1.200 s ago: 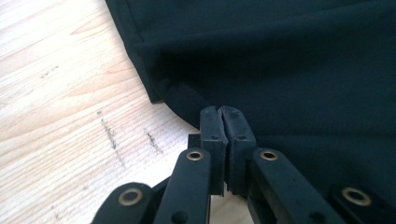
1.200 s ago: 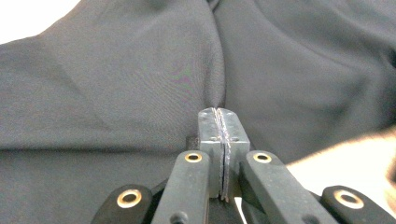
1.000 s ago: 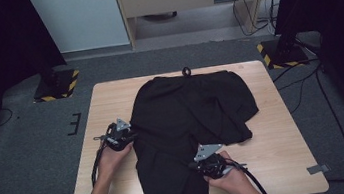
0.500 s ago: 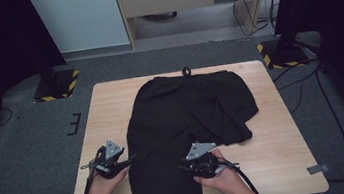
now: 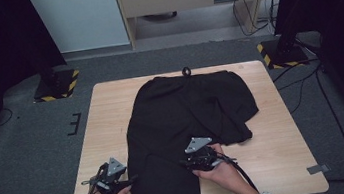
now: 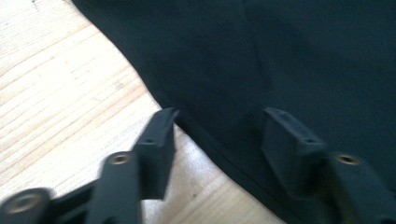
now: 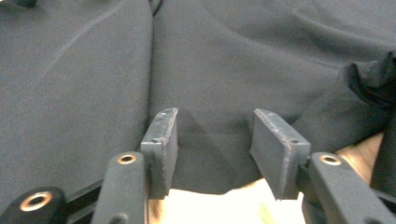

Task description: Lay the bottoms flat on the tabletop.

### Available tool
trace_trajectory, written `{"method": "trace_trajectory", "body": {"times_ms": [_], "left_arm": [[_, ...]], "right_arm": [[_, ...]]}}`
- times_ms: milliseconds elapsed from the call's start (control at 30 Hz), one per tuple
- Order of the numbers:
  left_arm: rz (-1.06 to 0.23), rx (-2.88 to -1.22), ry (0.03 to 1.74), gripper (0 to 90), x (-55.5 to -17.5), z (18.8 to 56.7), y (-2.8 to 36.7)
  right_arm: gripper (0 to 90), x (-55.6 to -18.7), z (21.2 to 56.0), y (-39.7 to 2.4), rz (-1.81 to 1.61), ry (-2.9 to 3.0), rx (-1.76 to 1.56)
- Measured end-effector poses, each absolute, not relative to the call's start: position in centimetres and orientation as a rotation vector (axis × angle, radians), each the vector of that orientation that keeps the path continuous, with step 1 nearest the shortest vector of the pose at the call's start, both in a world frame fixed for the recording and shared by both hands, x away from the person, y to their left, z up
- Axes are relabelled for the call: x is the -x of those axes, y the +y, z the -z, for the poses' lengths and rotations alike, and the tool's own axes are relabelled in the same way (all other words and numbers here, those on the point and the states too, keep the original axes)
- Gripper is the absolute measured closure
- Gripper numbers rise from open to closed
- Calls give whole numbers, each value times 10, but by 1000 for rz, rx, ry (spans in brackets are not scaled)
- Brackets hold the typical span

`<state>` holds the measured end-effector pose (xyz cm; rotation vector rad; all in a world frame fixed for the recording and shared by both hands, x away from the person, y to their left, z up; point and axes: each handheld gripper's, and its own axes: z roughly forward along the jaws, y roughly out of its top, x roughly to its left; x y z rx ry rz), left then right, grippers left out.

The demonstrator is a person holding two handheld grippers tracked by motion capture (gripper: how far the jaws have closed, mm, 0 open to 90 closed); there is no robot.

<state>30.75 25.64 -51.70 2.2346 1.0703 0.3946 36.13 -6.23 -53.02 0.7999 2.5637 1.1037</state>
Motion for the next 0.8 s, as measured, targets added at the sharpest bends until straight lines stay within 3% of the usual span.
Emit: {"method": "trace_trajectory", "body": {"times_ms": [33,67,133,200,233,467,800], "left_arm": [[-364,-2246,1048,517,-307,518,255],[-342,-2260,1019,607,-307,517,253],[-333,-2265,1016,654,-307,517,252],[-321,-2278,1008,826,-310,516,251],[-321,-2278,1008,864,-310,516,251],[-502,-2334,1022,875,-328,511,263],[-476,-2274,1042,877,-388,517,274]], "right_arm": [[605,-361,530,-62,-1107,2564,-799],[758,-361,530,-64,-1118,2571,-799],[810,-361,530,-65,-1126,2579,-802],[896,-363,530,-67,-1133,2570,-806],[898,-363,531,-67,-1137,2570,-812],[900,-372,523,-75,-1150,2513,-847],[900,-393,510,-83,-1178,2460,-918]]}}
